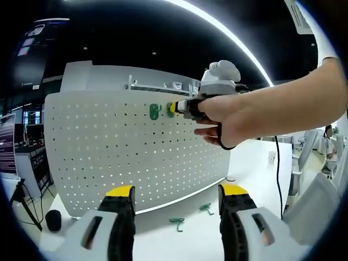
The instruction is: Insert the hook assembly into the mounting plate slot until the hook locks in place.
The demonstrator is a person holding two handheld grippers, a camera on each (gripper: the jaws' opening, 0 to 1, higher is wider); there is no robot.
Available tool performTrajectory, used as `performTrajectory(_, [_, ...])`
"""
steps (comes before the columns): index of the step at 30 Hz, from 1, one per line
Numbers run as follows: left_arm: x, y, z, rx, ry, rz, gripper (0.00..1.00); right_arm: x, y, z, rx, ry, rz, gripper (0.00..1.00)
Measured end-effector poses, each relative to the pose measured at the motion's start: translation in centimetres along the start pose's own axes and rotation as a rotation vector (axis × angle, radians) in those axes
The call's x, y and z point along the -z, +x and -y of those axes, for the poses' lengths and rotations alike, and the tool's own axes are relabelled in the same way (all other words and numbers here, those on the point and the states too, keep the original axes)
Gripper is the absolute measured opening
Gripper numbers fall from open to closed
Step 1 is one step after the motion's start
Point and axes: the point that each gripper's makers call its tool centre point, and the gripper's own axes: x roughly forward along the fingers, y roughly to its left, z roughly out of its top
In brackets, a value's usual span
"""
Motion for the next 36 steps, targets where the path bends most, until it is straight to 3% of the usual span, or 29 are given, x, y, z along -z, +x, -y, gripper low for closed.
performTrajectory(1, [0.1,0.0,0.0,-0.001,-0.005,-0.003,0.63,0.5,0.1,0.1,0.003,-0.025,-0.024,0.01])
performTrajectory(5, [0.2,-0.1,0.0,0.000,-0.005,-0.005,0.63,0.4,0.1,0.0,0.001,-0.042,-0.007,0.01])
performTrajectory(14, [0.3,-0.1,-0.1,-0.002,-0.016,-0.003,0.63,0.5,0.3,0.0,0.035,0.062,0.000,0.02])
performTrajectory(21, [0.1,-0.1,0.0,0.003,-0.021,0.003,0.63,0.5,0.2,0.0,0.012,0.078,-0.005,0.03])
performTrajectory(23, [0.1,-0.1,0.0,0.002,-0.024,0.002,0.63,0.7,0.2,-0.3,-0.012,0.107,-0.025,0.08])
performTrajectory(28, [0.2,-0.1,0.0,0.000,-0.026,0.000,0.63,0.5,-0.4,-0.2,-0.026,0.080,-0.013,0.20])
performTrajectory(30, [0.1,0.0,0.0,0.002,-0.027,0.001,0.63,0.2,-0.5,-0.2,-0.039,0.142,0.006,0.36])
performTrajectory(32, [0.1,0.1,0.1,0.005,-0.023,0.001,0.63,0.1,-0.7,-0.2,-0.056,0.140,0.013,0.50])
performTrajectory(36, [0.0,0.2,0.2,0.007,-0.023,0.002,0.64,0.3,-1.5,-0.9,-0.106,0.079,0.011,0.50])
